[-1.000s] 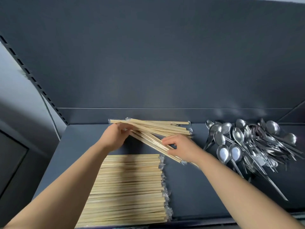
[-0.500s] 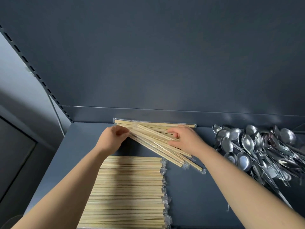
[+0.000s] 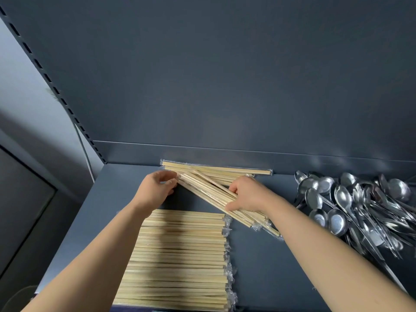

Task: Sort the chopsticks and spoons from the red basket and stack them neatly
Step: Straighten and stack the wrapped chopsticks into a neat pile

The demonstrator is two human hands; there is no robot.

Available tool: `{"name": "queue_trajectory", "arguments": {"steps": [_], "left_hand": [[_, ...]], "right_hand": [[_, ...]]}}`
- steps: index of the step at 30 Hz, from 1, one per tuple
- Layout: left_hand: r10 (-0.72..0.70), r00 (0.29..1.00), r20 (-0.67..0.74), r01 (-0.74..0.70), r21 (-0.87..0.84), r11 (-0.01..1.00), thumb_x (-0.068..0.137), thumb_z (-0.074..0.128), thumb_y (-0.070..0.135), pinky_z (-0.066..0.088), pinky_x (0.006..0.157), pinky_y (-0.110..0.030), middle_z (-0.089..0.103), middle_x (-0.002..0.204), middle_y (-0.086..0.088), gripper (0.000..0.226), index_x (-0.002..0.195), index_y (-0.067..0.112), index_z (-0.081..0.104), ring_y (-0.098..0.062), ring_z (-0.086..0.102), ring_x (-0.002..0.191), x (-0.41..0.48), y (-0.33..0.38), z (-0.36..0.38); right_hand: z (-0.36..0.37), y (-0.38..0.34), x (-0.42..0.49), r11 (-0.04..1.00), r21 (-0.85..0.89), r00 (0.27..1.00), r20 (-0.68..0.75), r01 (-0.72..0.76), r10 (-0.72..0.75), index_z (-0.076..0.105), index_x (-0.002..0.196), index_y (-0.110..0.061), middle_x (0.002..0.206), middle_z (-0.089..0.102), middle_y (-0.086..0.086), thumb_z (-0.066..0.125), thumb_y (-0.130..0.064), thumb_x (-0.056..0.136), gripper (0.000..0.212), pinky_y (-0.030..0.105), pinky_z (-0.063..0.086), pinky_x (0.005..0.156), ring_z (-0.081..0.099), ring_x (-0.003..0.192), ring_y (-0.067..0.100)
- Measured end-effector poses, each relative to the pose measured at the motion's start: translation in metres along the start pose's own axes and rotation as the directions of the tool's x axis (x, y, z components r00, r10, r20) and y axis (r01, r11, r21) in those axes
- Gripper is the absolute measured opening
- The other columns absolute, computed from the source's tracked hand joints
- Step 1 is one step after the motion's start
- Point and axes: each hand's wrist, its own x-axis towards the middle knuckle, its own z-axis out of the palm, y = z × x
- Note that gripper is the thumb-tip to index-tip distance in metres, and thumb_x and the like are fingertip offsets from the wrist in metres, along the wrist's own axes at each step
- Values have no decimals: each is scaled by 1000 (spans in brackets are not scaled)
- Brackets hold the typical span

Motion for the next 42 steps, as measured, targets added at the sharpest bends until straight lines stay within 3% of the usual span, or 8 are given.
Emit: {"name": "queue_trajectory", "arguments": {"steps": [5,9,14,18,23,30,35,42], "left_hand": [[73,989,-125,-46,210,977,84,72,29,49,87,-31,65,105,4,37,118,20,59,-18,64,95,-4,0,-4],[48,997,-68,-34,185,982,87,69,23,48,94,-30,68,108,0,35,121,17,62,-17,65,98,-4,0,-17],[24,999,-30,-22,65,998,98,43,14,50,84,-28,68,116,-3,30,119,19,64,-16,62,104,-4,7,-28],[82,987,138,-128,365,922,80,68,53,47,97,-32,68,108,10,26,105,46,67,-14,61,107,-5,-8,-38],[136,981,137,-190,565,803,62,45,80,48,93,-44,66,98,14,23,72,62,55,-22,56,104,-2,-24,-50],[172,984,40,-172,437,883,83,69,44,41,101,-33,59,119,9,11,92,37,70,-18,53,114,-16,-29,-65],[231,972,39,-233,245,941,91,63,16,37,93,-14,59,124,18,22,109,27,69,-3,56,112,-33,-41,-59],[260,964,59,-265,345,901,98,51,15,29,106,-18,52,131,16,33,130,20,59,-9,48,128,-40,-52,-76]], "right_hand": [[-1,-11,-4,999,32,999,30,35,-36,43,60,-16,63,40,6,73,-22,68,31,32,32,52,31,59,18],[1,-16,-3,994,43,990,91,104,-108,58,110,2,116,59,24,71,-18,76,41,53,50,90,58,100,43],[1,-39,4,977,104,971,130,187,-200,64,125,-24,113,59,-15,68,-11,84,43,33,48,97,58,108,14],[8,-52,8,959,194,966,118,206,-231,55,135,-25,133,58,-11,76,-23,81,58,27,42,105,54,121,8],[1,-16,-14,923,368,993,1,109,-118,63,127,-24,119,62,-14,77,-34,80,50,22,49,89,57,113,3],[35,1,-49,788,614,959,-245,43,139,64,127,-19,114,64,-12,58,-25,95,32,4,44,67,64,94,6],[65,-33,-52,595,792,958,-259,137,125,47,141,-15,148,42,-10,43,-15,102,39,13,25,104,35,129,-5],[76,-27,-54,639,751,941,-315,169,121,39,147,-16,151,33,-13,38,-11,103,43,-2,28,96,28,138,-2]]}}
